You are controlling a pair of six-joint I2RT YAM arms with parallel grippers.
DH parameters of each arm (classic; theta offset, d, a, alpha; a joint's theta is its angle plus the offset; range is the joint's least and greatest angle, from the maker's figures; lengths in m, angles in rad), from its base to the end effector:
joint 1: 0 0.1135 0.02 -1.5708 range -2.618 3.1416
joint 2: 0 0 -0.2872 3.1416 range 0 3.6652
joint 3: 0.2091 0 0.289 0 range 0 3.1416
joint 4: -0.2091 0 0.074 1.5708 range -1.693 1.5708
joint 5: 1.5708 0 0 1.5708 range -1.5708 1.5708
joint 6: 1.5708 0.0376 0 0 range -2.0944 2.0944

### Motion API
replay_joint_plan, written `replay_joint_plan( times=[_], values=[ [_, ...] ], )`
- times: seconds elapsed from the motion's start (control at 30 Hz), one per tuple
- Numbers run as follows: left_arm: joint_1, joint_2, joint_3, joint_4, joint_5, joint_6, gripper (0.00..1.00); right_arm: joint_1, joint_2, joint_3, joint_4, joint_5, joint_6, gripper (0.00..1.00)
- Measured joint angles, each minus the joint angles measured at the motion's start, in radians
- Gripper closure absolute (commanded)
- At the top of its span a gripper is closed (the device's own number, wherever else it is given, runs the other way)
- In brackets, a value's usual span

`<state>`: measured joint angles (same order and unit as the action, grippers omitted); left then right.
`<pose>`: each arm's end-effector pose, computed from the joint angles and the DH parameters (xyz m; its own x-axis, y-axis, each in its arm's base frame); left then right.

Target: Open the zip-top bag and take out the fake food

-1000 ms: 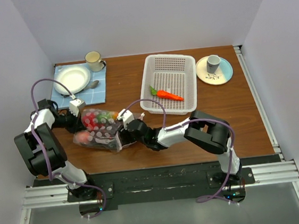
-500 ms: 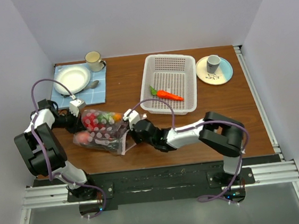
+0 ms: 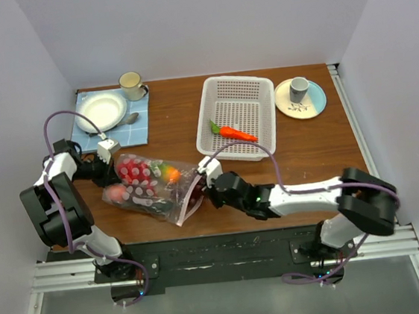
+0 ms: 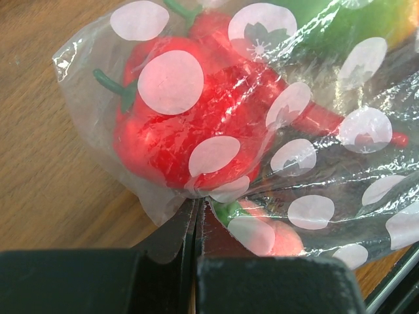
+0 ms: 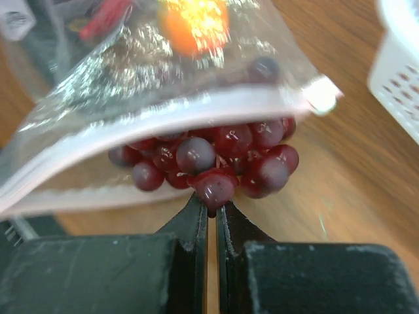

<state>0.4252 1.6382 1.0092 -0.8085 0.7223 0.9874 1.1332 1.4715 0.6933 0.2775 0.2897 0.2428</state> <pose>0.2989 0.1080 0.1809 -0.6889 0.3755 -0.6201 0.6271 0.7377 -0.2500 0.1502 0.2957 0.1907 -0.3806 -0.2698 -0.8845 -0.6906 0.7191 0.0778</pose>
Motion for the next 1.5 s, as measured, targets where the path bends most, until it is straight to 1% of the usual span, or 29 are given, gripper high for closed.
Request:
replay_joint_plan(
  times=[0.13, 0.17, 0.27, 0.37, 0.47, 0.53, 0.6, 0.73, 0.8, 0.97, 1.17, 1.2, 1.23, 1.33, 1.4, 1.43, 1.5],
  values=[
    [0.000, 0.003, 0.000, 0.001, 0.003, 0.000, 1.00, 0.006, -0.241, -0.054, -0.133, 0.011, 0.012, 1.00],
    [0.000, 0.006, 0.000, 0.002, 0.005, -0.001, 1.00, 0.006, -0.322, -0.061, -0.182, 0.017, 0.014, 1.00],
    [0.000, 0.013, 0.000, 0.003, 0.008, -0.001, 1.00, 0.006, -0.479, -0.056, -0.271, 0.049, 0.014, 1.00],
    [0.000, 0.013, 0.000, 0.003, 0.009, -0.001, 1.00, 0.006, -0.564, -0.019, -0.357, 0.115, -0.001, 1.00],
    [0.000, 0.013, 0.000, 0.003, 0.009, -0.001, 1.00, 0.004, -0.566, 0.031, -0.395, 0.219, -0.054, 1.00],
    [0.000, 0.013, 0.000, 0.003, 0.009, -0.001, 1.00, -0.006, -0.532, 0.070, -0.395, 0.283, -0.097, 1.00],
    [0.000, 0.013, 0.000, 0.003, 0.009, -0.001, 1.00, -0.048, -0.460, 0.132, -0.380, 0.329, -0.140, 1.00],
    [0.000, 0.011, 0.000, 0.000, 0.010, 0.000, 1.00, -0.194, -0.282, 0.235, -0.282, 0.357, -0.183, 1.00],
    [0.000, 0.008, 0.000, -0.003, 0.008, 0.000, 1.00, -0.242, -0.201, 0.278, -0.248, 0.378, -0.198, 1.00],
    [0.000, -0.002, -0.002, -0.008, 0.006, 0.000, 1.00, -0.322, 0.000, 0.393, -0.186, 0.412, -0.241, 1.00],
    [0.000, -0.002, -0.008, -0.008, 0.007, 0.001, 1.00, -0.433, 0.251, 0.579, -0.182, 0.434, -0.247, 0.99],
    [0.000, -0.002, -0.009, -0.008, 0.007, 0.000, 1.00, -0.449, 0.289, 0.611, -0.185, 0.435, -0.247, 0.93],
    [0.000, -0.003, -0.010, -0.008, 0.007, 0.000, 1.00, -0.460, 0.317, 0.634, -0.187, 0.438, -0.248, 0.69],
    [0.000, -0.005, -0.011, -0.008, 0.007, 0.000, 1.00, -0.488, 0.392, 0.697, -0.192, 0.463, -0.248, 0.21],
    [0.000, -0.006, -0.015, -0.007, 0.007, 0.000, 1.00, -0.492, 0.416, 0.724, -0.212, 0.484, -0.249, 0.12],
    [0.000, -0.006, -0.016, -0.007, 0.007, 0.001, 1.00, -0.492, 0.421, 0.735, -0.226, 0.493, -0.245, 0.01],
    [0.000, -0.006, -0.019, -0.006, 0.008, 0.000, 1.00, -0.492, 0.418, 0.745, -0.246, 0.513, -0.234, 0.01]
  ],
)
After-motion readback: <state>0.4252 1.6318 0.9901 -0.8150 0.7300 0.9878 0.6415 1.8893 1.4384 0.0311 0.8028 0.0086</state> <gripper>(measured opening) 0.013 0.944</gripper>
